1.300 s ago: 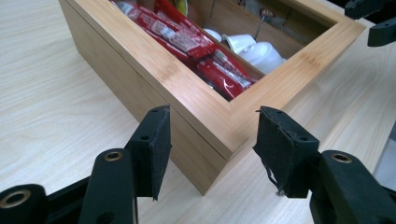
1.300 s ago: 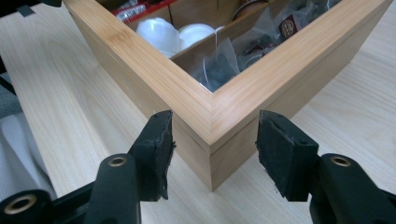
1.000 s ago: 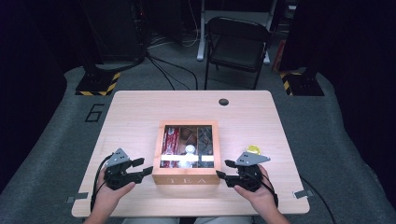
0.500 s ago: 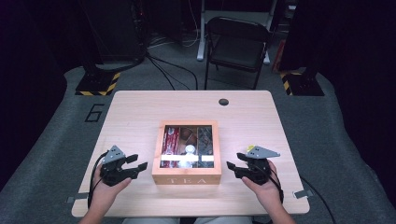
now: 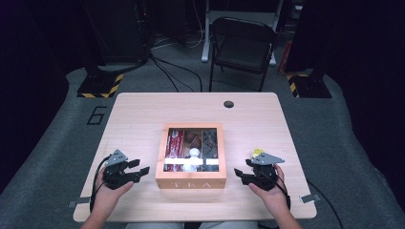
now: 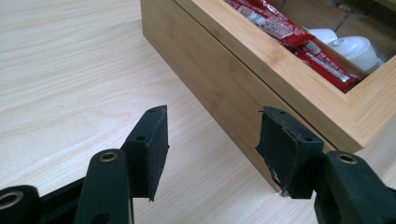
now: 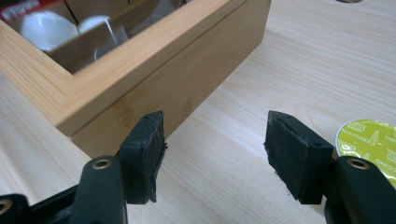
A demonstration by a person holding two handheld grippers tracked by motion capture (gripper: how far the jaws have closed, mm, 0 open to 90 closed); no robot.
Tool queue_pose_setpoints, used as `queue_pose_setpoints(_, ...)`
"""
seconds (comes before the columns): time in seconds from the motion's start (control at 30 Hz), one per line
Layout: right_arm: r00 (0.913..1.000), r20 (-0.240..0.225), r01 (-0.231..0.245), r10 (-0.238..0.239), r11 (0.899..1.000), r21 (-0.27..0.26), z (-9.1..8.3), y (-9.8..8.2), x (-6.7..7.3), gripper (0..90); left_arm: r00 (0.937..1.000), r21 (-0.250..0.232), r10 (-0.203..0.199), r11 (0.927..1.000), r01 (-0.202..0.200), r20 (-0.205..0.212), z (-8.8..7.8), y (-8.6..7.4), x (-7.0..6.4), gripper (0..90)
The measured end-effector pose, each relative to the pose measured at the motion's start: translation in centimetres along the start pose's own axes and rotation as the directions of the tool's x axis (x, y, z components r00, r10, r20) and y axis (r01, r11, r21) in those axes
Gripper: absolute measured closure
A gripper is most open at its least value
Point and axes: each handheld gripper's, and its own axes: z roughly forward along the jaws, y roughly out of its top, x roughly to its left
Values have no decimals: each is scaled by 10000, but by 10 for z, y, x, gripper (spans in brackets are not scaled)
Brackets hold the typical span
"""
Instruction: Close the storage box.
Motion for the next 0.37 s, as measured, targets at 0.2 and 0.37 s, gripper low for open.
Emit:
queue_pose_setpoints(0.2,9999,52,165,-165,9999,-26,2,-3,2,374,9999,140,45,9999,-47,159,6,-2,1,424)
queue_pose_setpoints(0.37,10000,-35,-34,34,10000,63,1,-8,-1,361,9992,-159,-83,9998,89,398,3,0,-3,398)
